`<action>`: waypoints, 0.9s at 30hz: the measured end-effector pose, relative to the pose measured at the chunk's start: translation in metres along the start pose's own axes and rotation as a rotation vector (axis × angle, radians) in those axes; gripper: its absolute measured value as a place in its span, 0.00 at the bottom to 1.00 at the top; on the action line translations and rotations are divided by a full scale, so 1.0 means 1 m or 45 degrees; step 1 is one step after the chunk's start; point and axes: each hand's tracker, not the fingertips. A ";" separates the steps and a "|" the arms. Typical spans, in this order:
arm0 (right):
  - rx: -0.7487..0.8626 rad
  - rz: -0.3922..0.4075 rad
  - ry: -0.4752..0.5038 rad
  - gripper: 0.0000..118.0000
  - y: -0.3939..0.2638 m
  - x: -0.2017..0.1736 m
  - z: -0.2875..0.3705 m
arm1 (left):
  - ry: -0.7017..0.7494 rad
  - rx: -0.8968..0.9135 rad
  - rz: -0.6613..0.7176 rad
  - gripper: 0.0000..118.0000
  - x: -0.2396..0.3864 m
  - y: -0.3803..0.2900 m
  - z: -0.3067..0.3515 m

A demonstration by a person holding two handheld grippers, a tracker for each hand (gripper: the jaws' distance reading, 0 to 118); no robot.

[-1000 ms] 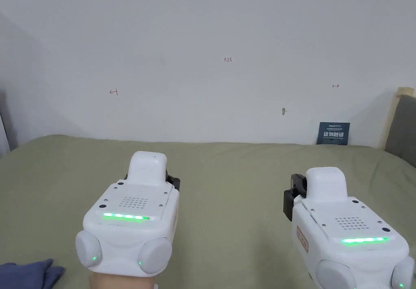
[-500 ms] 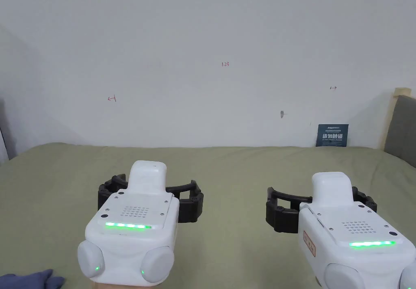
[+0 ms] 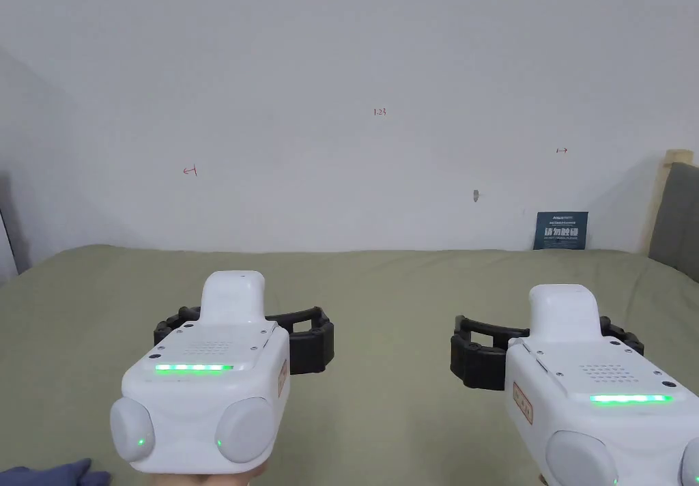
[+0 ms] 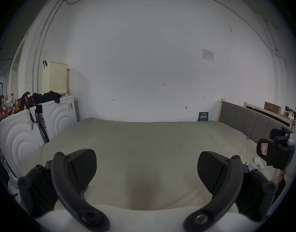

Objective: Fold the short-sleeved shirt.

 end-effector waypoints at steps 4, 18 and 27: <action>-0.018 0.145 -0.194 1.00 -0.002 -0.018 0.002 | 0.008 0.000 -0.033 1.00 0.002 -0.001 0.002; -0.067 -0.128 -0.035 1.00 0.003 -0.001 0.003 | -0.019 -0.030 -0.004 1.00 0.000 -0.004 0.003; 0.082 0.052 -0.073 1.00 -0.005 -0.005 0.007 | 0.000 -0.022 -0.001 1.00 -0.006 -0.004 0.003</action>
